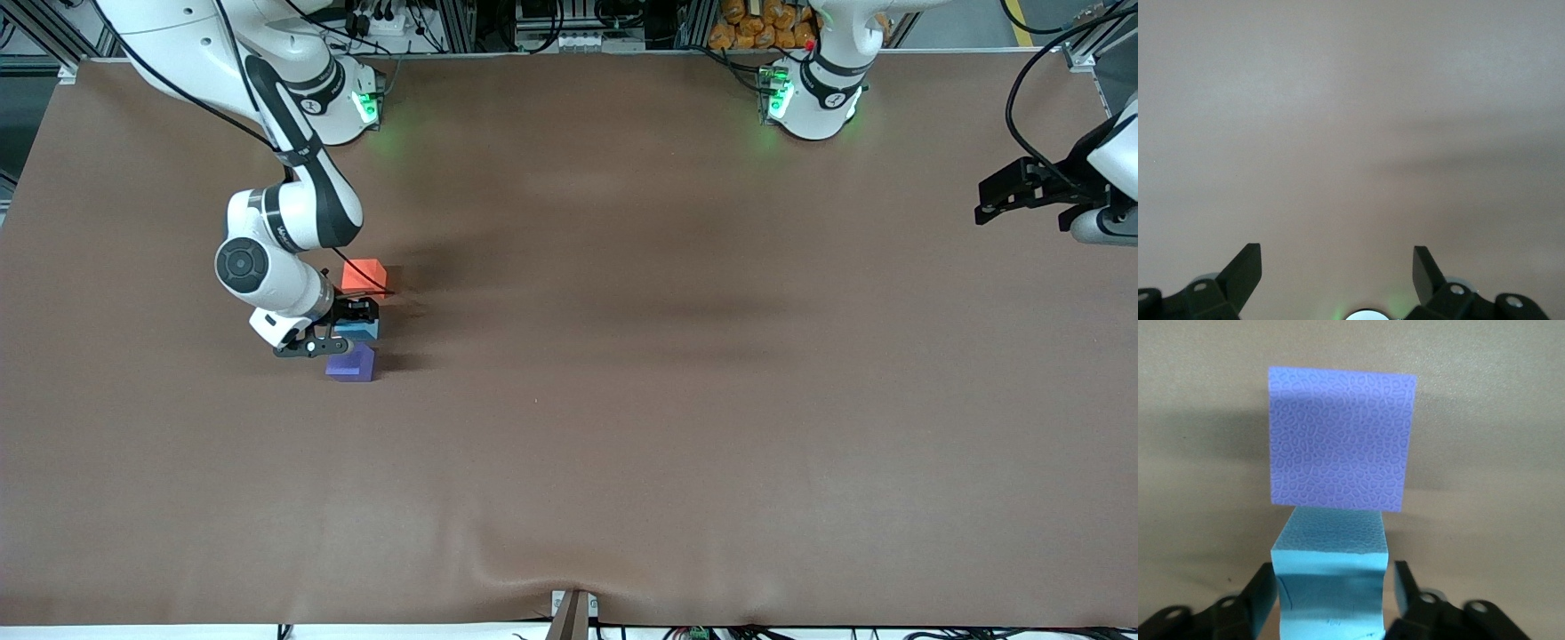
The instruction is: Place blue block between orange and purple blocks
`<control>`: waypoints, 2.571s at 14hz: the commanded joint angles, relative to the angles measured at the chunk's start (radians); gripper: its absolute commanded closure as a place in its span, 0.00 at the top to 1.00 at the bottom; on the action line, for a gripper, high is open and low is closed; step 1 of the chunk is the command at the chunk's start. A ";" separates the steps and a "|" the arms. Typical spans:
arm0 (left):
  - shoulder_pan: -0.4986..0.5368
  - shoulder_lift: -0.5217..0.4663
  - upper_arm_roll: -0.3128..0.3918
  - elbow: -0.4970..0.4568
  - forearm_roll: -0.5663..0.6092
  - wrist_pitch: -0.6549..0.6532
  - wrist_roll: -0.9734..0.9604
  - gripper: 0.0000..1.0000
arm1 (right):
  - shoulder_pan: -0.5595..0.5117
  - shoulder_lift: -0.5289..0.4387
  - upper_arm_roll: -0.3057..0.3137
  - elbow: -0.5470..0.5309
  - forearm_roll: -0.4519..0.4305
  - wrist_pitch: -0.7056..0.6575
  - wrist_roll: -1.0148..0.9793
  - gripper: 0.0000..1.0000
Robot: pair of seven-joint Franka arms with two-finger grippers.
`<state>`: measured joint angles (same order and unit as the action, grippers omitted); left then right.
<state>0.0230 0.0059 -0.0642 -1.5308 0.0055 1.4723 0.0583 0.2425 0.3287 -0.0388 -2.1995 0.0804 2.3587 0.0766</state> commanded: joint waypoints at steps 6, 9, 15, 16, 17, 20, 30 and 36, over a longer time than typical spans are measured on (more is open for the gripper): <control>0.003 0.005 -0.002 0.017 -0.018 0.005 -0.008 1.00 | -0.089 -0.005 0.022 0.709 -0.023 -0.625 -0.038 1.00; 0.000 0.006 -0.002 0.018 -0.012 0.006 -0.009 1.00 | -0.193 -0.002 0.040 0.909 -0.041 -0.778 -0.040 1.00; 0.005 0.008 0.000 0.018 -0.013 0.017 -0.009 1.00 | -0.250 -0.140 0.042 0.955 -0.013 -1.037 -0.034 1.00; 0.003 0.008 0.000 0.018 -0.009 0.022 -0.011 1.00 | -0.249 -0.176 0.042 0.936 -0.019 -1.052 -0.020 1.00; 0.002 0.006 0.000 0.018 -0.007 0.022 -0.012 1.00 | -0.249 -0.235 0.037 0.869 -0.031 -1.027 -0.018 1.00; 0.005 0.003 -0.028 0.018 -0.004 0.019 -0.046 1.00 | -0.247 -0.417 0.033 0.625 -0.048 -0.880 -0.024 1.00; 0.009 0.005 -0.029 0.018 -0.004 0.017 -0.044 1.00 | -0.241 -0.367 -0.004 0.730 -0.074 -0.921 -0.023 1.00; 0.011 0.005 -0.028 0.017 -0.004 0.017 -0.044 1.00 | -0.235 -0.367 0.004 0.728 -0.100 -0.935 -0.029 1.00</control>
<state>0.0269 0.0082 -0.0884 -1.5250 0.0055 1.4918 0.0216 0.0090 -0.0494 -0.0418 -1.4970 -0.0024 1.4434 0.0420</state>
